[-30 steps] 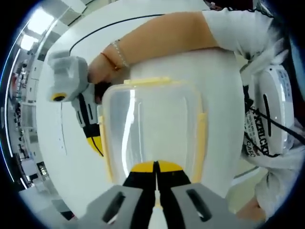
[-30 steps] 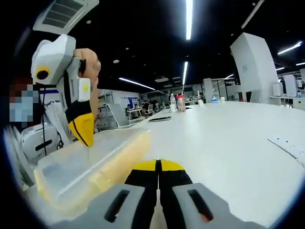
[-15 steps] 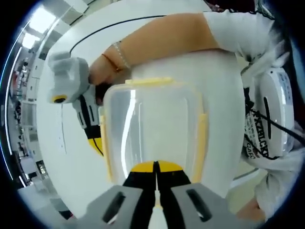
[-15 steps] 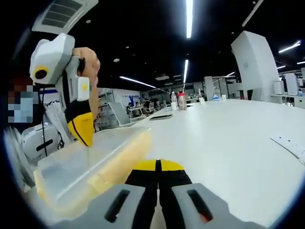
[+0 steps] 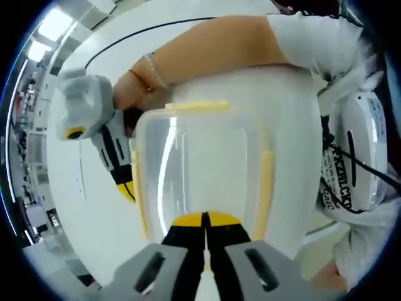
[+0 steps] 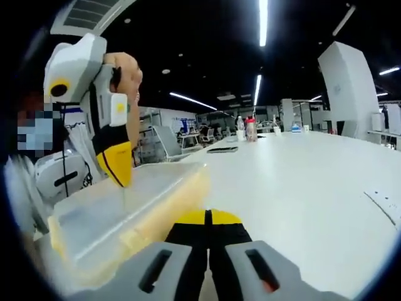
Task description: Snap each plastic latch of the storage box into its locked position after aligning the lid with the box until every specified latch is closed and the lid sits flush.
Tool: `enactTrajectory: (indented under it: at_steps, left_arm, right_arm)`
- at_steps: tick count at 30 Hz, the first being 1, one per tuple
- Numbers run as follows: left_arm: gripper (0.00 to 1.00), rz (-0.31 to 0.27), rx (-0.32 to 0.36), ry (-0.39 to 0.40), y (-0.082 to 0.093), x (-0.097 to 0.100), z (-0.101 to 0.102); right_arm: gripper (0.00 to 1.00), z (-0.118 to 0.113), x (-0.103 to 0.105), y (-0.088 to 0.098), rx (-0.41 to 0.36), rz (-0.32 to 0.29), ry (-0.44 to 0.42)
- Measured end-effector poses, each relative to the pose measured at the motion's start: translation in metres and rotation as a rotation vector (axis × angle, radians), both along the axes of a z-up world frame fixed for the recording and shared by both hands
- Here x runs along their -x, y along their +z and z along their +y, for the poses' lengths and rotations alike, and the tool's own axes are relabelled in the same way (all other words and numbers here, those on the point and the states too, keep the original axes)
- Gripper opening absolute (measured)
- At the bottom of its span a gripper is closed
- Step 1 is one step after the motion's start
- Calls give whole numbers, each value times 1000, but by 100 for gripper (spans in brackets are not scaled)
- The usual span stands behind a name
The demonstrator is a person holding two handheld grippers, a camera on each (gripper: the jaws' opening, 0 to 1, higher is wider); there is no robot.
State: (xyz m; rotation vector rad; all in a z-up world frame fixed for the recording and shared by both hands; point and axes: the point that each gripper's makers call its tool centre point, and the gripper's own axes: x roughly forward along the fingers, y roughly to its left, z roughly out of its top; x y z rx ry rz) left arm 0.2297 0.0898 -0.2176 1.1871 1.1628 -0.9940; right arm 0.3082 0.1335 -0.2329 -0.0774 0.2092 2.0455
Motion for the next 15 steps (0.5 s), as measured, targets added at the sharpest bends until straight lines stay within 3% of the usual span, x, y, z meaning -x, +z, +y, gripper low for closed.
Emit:
enactTrajectory:
  at_steps: [2,3,5,7,9,11,13,15]
  left_arm:
    - [0,-2,4,-3,0,0,0]
    - [0,-3,7,-16,0,0,0]
    - [0,0,13,-16,0,0,0]
    - [0,4,13,-23,0,0,0]
    - [0,17,20,-23,0,0,0]
    - [0,36,32,-10,0,0,1]
    - [0,45,42,-8,0,0,2]
    - [0,55,57,8,0,0,2]
  right_arm:
    - [0,0,-1,15,-69,-19,-12]
    - [0,-2,0,15,-41,4,-7]
    - [0,-4,-9,-6,61,-66,-43]
    - [0,-6,-15,-17,126,-82,-81]
    - [0,-11,-18,-8,104,-75,-85]
    - [0,-10,-30,13,42,-41,-124]
    - [0,-9,-34,19,62,-50,-127]
    - [0,-8,-34,14,139,-101,-114]
